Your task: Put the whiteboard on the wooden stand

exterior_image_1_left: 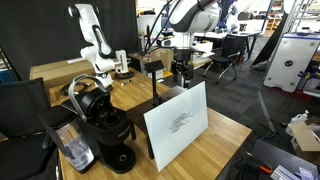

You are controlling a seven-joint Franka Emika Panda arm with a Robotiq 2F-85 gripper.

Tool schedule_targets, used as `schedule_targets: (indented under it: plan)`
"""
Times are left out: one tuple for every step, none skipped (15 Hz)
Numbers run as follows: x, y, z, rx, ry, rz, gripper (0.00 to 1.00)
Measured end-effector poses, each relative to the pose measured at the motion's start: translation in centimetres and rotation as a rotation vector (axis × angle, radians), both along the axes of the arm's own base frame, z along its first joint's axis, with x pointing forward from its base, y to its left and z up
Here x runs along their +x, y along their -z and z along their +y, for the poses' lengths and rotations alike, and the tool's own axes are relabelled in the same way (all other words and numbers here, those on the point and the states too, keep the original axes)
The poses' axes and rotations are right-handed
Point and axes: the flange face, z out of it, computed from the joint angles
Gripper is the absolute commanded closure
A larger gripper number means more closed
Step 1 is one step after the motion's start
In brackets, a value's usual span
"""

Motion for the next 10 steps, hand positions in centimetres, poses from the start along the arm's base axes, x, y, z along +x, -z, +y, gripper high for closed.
schedule_targets:
  plan:
    - [0.2, 0.5, -0.2, -0.002, -0.009, 0.011, 0.0]
    - [0.4, 1.1, -0.4, -0.003, -0.016, 0.028, 0.0]
    - [0.5, 1.5, -0.5, -0.003, -0.025, 0.049, 0.0]
    - [0.6, 2.0, -0.5, -0.004, -0.035, 0.071, 0.0]
    - [0.6, 2.4, -0.5, -0.008, -0.047, 0.092, 0.0]
    - [0.6, 2.7, -0.4, -0.011, -0.06, 0.112, 0.0]
    - [0.5, 2.9, -0.3, -0.015, -0.071, 0.13, 0.0]
    - [0.4, 3.1, -0.1, -0.02, -0.081, 0.147, 0.0]
    - [0.3, 3.3, 0.0, -0.026, -0.092, 0.162, 0.0]
    - [0.2, 3.4, 0.2, -0.03, -0.101, 0.177, 0.0]
